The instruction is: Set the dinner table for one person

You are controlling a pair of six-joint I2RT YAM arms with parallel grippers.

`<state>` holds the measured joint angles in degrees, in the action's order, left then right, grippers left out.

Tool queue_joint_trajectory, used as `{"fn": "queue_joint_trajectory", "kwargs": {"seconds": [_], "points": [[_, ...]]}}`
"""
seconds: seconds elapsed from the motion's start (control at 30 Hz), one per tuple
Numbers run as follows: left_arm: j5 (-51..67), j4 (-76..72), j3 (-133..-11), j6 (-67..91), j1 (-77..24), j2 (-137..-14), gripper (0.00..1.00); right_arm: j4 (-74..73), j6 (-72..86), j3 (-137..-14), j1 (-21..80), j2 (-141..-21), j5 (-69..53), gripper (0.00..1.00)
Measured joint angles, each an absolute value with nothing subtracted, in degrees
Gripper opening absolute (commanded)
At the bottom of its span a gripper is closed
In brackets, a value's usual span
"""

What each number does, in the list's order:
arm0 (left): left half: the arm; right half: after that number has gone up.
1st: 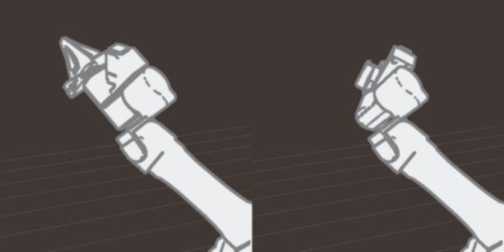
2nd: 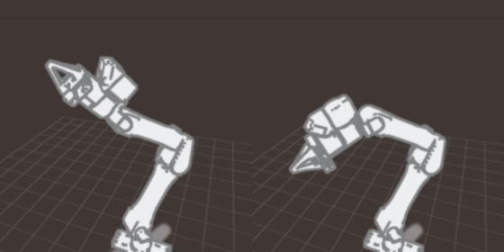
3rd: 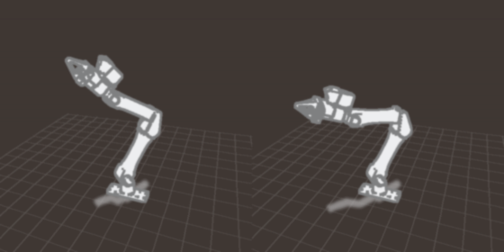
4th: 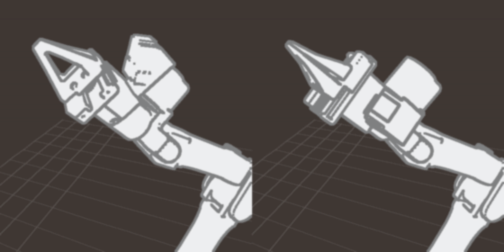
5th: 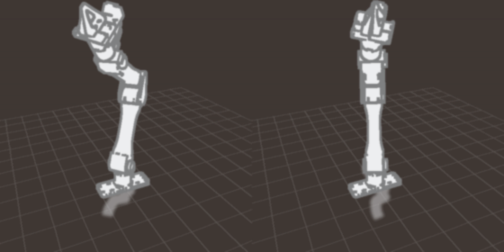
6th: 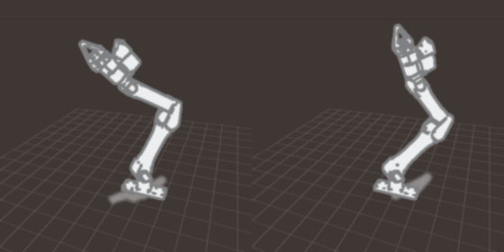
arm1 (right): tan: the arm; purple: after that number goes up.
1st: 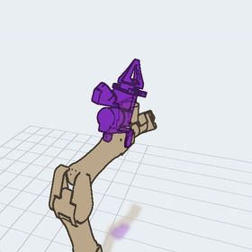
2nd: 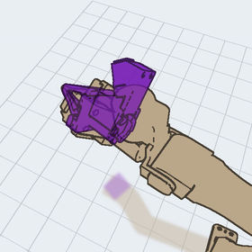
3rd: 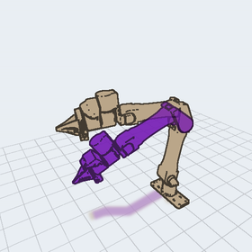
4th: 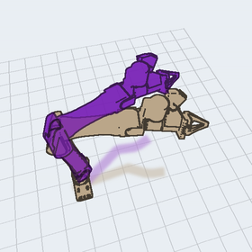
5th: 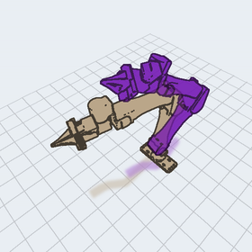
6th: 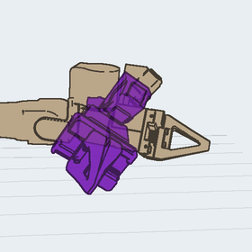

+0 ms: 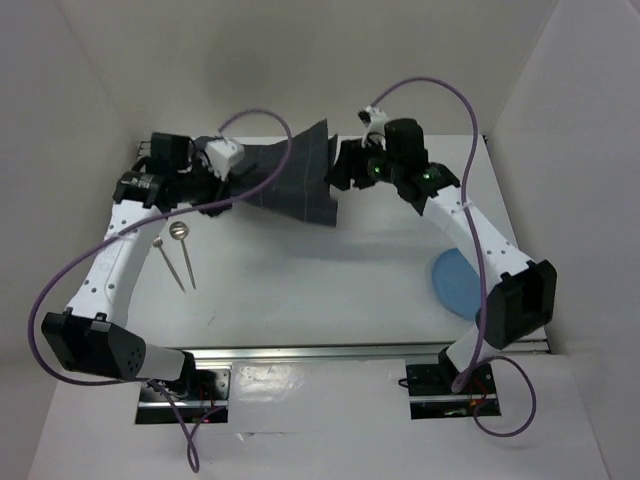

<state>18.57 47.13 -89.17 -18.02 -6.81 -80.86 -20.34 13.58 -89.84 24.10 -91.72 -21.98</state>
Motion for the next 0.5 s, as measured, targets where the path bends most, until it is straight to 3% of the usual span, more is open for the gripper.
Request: {"fn": "queue_joint_trajectory", "kwargs": {"seconds": [0.03,0.07,0.27,0.5], "points": [[18.1,48.3,-84.2,-19.3,-7.8,-79.1,0.73,-20.1,13.7,-84.0,24.2,-88.8,-20.8,0.81],[18.0,49.7,-79.5,-20.8,-9.0,-78.1,0.84,-20.1,14.2,-78.7,24.5,-86.5,-19.9,0.83],[18.3,57.8,-58.9,-25.5,-10.1,-77.7,0.86,-20.7,20.2,-55.3,25.6,-79.3,-14.6,0.84],[13.5,56.7,-62.3,-23.1,-3.5,-76.7,0.88,-20.3,26.0,-54.5,26.1,-80.2,-12.4,0.79]]}}
